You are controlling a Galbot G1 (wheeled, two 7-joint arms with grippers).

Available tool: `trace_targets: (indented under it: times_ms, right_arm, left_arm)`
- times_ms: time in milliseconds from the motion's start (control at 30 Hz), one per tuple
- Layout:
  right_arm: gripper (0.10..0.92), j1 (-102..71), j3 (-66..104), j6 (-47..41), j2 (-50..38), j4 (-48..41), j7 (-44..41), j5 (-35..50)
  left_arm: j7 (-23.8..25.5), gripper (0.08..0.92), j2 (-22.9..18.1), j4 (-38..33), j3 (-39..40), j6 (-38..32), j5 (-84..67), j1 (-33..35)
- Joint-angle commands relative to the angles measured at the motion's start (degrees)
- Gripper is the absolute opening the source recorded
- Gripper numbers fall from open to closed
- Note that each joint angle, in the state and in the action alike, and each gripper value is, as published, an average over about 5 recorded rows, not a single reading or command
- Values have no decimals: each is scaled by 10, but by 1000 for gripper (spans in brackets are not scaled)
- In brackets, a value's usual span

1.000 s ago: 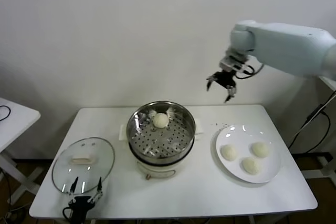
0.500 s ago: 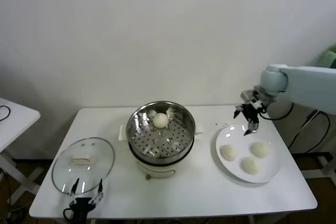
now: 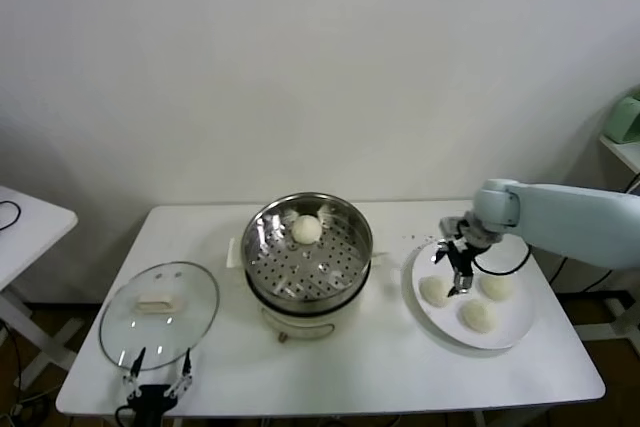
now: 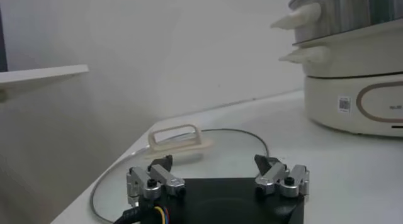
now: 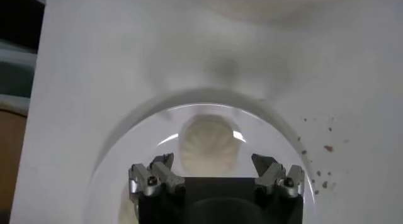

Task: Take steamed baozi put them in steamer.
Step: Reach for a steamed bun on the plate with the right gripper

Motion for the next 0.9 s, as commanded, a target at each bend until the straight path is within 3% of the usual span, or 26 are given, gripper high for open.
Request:
trace_targets:
  times_ms: [33, 233, 900]
  right_arm:
    - [823, -60, 48, -20, 14, -30, 10, -27]
    - [815, -54, 41, -25, 11, -16, 7, -30]
    - [616, -29, 37, -20, 4, -11, -17, -40]
  left_arm:
    - [0, 823, 0, 0, -2, -1, 4, 1]
    - [0, 823, 1, 1, -5, -1, 3, 0]
    - [-2, 823, 1, 5, -7, -1, 8, -4]
